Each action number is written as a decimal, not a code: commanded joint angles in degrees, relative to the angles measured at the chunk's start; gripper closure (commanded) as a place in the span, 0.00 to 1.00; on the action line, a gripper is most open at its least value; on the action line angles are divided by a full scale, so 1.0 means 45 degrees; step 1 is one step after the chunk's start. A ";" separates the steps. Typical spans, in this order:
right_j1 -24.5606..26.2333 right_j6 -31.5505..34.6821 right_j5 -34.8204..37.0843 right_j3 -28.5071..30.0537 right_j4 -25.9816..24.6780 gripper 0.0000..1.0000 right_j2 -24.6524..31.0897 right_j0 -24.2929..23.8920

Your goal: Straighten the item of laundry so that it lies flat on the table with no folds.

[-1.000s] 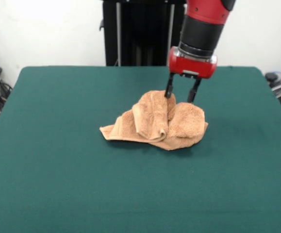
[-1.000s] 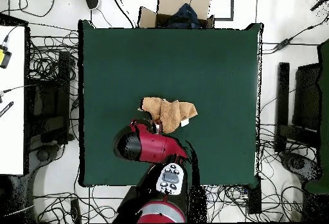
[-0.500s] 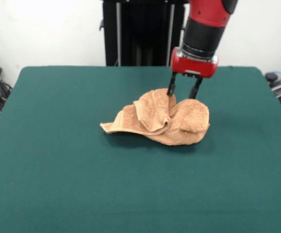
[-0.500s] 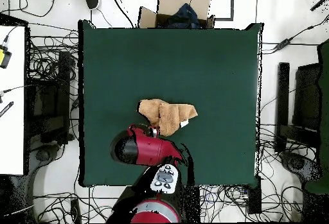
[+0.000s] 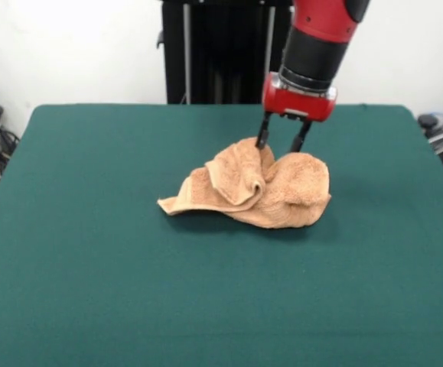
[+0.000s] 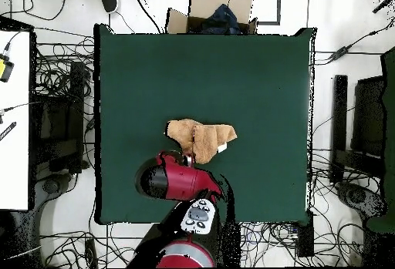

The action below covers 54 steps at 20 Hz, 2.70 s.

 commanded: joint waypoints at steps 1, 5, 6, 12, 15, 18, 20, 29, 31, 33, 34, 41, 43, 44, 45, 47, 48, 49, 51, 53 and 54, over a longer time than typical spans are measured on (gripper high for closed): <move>0.0998 0.2392 -0.0880 -0.0174 -0.0068 0.00 0.0000 -0.0334; 0.1238 0.2175 -0.0939 -0.0667 -0.0073 0.00 0.0110 -0.0565; 0.1307 0.2074 -0.0863 -0.0865 -0.0071 0.00 0.0071 -0.0562; 0.1693 0.1629 -0.0504 -0.1804 -0.0141 0.00 -0.0137 -0.0676; 0.1915 0.1327 -0.0541 -0.2283 -0.0364 0.00 -0.0117 -0.0858; 0.2195 0.1401 -0.0956 -0.2396 -0.0472 0.00 -0.0113 -0.0989; 0.2311 0.1438 -0.1174 -0.2458 -0.0569 0.00 -0.0109 -0.1050; 0.2710 0.1584 -0.1893 -0.2797 -0.1270 1.00 0.0054 -0.1412; 0.2697 0.1610 -0.1853 -0.2817 -0.1277 1.00 0.0090 -0.1432; 0.2665 0.1647 -0.1810 -0.2838 -0.1297 1.00 0.0149 -0.1462; 0.2654 0.1665 -0.1762 -0.2853 -0.1305 1.00 0.0138 -0.1440; 0.2378 0.1666 -0.1146 -0.2812 -0.1218 1.00 0.0023 -0.1149; 0.2148 0.1641 -0.0724 -0.2732 -0.1148 1.00 -0.0008 -0.1017; 0.2049 0.1649 -0.0557 -0.2700 -0.1104 1.00 -0.0026 -0.0961; 0.1846 0.1595 -0.0154 -0.2664 -0.1061 1.00 -0.0047 -0.0892; 0.1454 0.1525 0.0532 -0.2569 -0.0987 1.00 -0.0057 -0.0789; 0.1297 0.1505 0.0778 -0.2522 -0.0963 1.00 -0.0054 -0.0757; 0.1071 0.1460 0.1297 -0.2527 -0.0898 1.00 -0.0100 -0.0668; 0.0730 0.1380 0.2061 -0.2545 -0.0872 1.00 -0.0204 -0.0524; 0.0488 0.1358 0.2722 -0.2644 -0.0847 1.00 -0.0292 -0.0434; 0.0418 0.1364 0.2940 -0.2695 -0.0858 1.00 -0.0330 -0.0397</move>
